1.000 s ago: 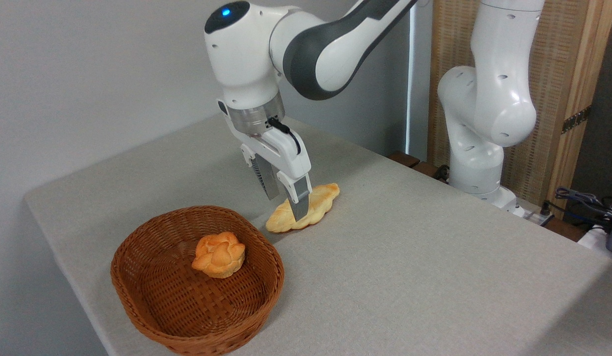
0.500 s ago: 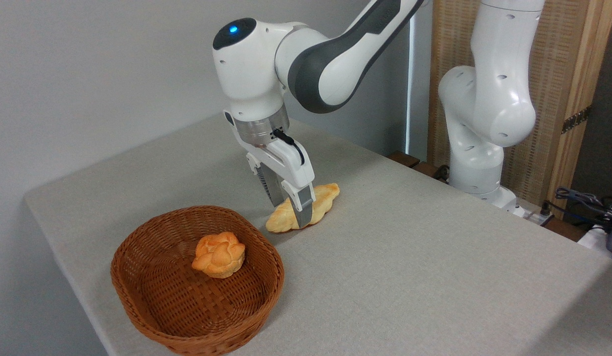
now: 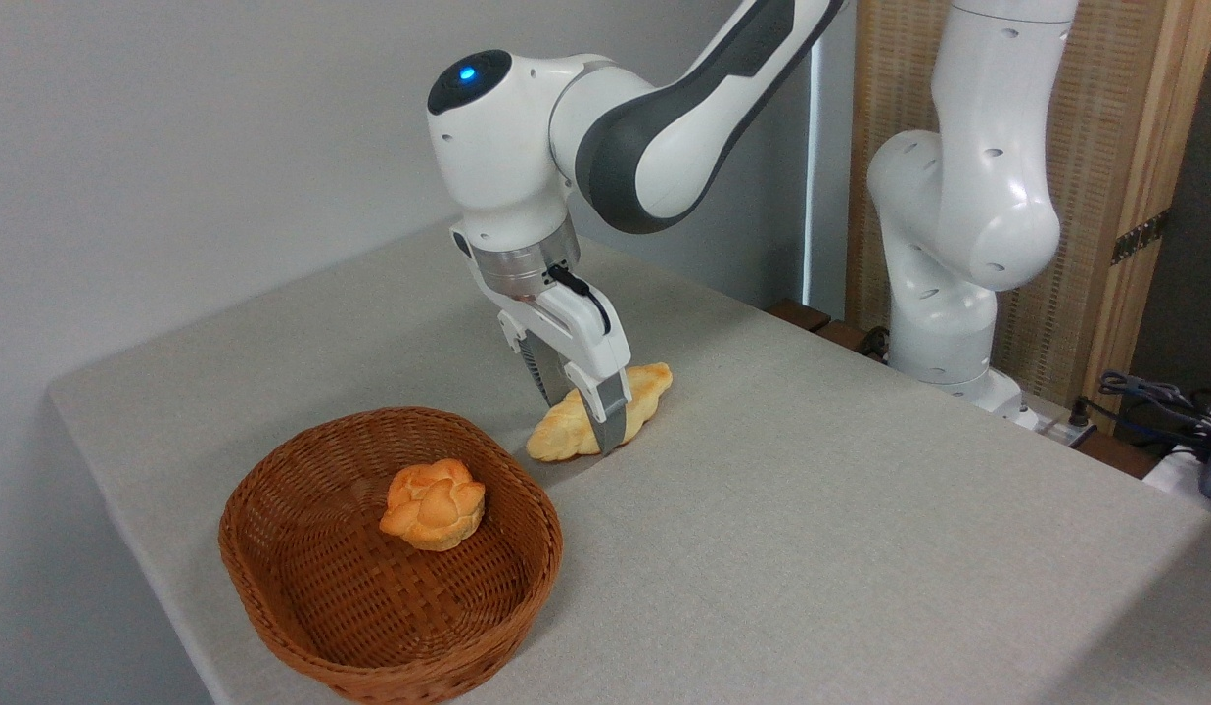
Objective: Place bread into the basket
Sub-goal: 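Close the gripper around the middle of the bread roll, then lift the bread roll and carry it over the wicker basket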
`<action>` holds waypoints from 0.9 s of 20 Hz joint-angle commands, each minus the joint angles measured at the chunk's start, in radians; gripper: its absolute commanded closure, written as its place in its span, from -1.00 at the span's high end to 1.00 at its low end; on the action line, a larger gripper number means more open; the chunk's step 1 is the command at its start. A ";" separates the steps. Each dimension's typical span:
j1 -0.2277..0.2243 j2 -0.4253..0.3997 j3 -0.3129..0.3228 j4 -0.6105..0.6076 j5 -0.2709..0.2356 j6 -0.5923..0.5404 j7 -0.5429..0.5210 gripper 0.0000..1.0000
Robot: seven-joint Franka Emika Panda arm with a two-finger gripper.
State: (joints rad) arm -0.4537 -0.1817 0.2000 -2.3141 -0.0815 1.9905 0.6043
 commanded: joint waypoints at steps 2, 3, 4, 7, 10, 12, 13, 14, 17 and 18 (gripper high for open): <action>-0.011 -0.016 0.010 -0.011 0.005 0.011 0.005 -0.37; -0.011 -0.016 0.010 -0.013 0.005 0.013 0.005 -0.36; -0.011 -0.016 0.010 -0.013 0.005 0.011 0.005 -0.35; -0.011 -0.021 0.010 -0.007 0.003 0.010 0.005 -0.34; -0.005 -0.036 0.015 0.024 0.003 0.001 0.006 -0.35; 0.000 -0.051 0.036 0.045 0.003 -0.010 0.028 -0.35; -0.002 -0.056 0.056 0.056 0.003 -0.022 0.038 -0.35; -0.002 -0.056 0.062 0.070 0.002 -0.032 0.049 -0.35; -0.002 -0.056 0.064 0.090 0.002 -0.033 0.060 -0.35; -0.002 -0.058 0.064 0.093 0.002 -0.035 0.067 -0.35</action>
State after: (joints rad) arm -0.4492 -0.2301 0.2556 -2.2390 -0.0810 1.9758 0.6470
